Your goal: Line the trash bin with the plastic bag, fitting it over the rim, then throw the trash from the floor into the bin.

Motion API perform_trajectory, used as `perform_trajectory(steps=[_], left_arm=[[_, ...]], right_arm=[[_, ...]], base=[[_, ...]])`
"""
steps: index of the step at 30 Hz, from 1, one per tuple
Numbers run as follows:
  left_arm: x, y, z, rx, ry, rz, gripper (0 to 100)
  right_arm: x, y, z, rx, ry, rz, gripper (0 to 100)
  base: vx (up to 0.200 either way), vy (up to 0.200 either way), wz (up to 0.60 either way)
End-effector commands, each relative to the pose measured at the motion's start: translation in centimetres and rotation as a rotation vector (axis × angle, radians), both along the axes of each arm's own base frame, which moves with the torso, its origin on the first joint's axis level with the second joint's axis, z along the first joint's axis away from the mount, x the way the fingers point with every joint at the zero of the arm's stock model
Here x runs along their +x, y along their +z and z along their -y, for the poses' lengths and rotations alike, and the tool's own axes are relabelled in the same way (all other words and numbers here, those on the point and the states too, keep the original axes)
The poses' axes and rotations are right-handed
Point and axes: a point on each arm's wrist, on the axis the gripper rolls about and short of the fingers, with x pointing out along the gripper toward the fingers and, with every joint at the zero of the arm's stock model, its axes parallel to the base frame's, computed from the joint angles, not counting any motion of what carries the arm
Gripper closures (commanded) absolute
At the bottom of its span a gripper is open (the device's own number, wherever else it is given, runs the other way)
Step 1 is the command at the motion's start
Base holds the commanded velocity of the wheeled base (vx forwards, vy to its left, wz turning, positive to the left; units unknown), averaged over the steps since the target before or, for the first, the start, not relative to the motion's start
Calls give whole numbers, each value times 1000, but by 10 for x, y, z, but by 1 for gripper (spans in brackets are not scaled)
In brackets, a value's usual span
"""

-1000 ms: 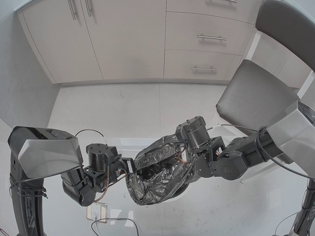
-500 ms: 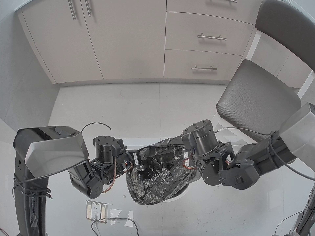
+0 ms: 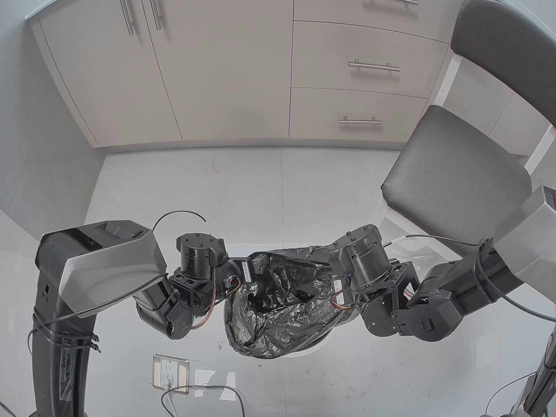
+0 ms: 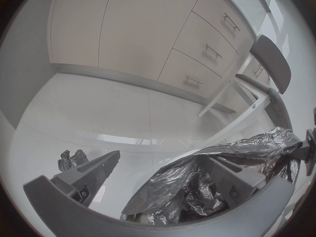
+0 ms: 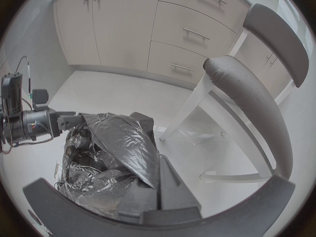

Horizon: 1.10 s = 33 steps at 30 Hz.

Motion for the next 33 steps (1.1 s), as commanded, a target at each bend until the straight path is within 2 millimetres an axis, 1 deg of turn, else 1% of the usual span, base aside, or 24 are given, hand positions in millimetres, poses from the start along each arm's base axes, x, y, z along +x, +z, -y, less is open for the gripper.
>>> perform_trajectory(steps=[1,7,15,18,22,25,27,33], left_arm=[[7,1,2,-4,8,11,0],[13,7,6,-2,10,13,0],[12,6,8,0,6,9,0],[12,6,8,-1,6,7,0],[10,5,7,6,18,0,0],[9,4,7,7,18,-1,0],[8,4,10,7,12,-1,0],[6,1,12,11,7,-8,0]], right_arm=[[2,-5,3,-15,-7,-11,100],[2,-17,5,-92,15,-45,100],[-1,-33,14,-225,27,-96,100],[0,-37,14,-233,29,-103,100],[5,-50,14,-254,20,-128,100],[6,-56,14,-266,20,-140,100],[13,-60,12,-263,10,-140,100],[33,-65,14,-226,-19,-90,100]], base=[[0,0,0],[0,0,0],[0,0,0],[0,0,0],[0,0,0],[0,0,0],[0,0,0],[0,0,0]])
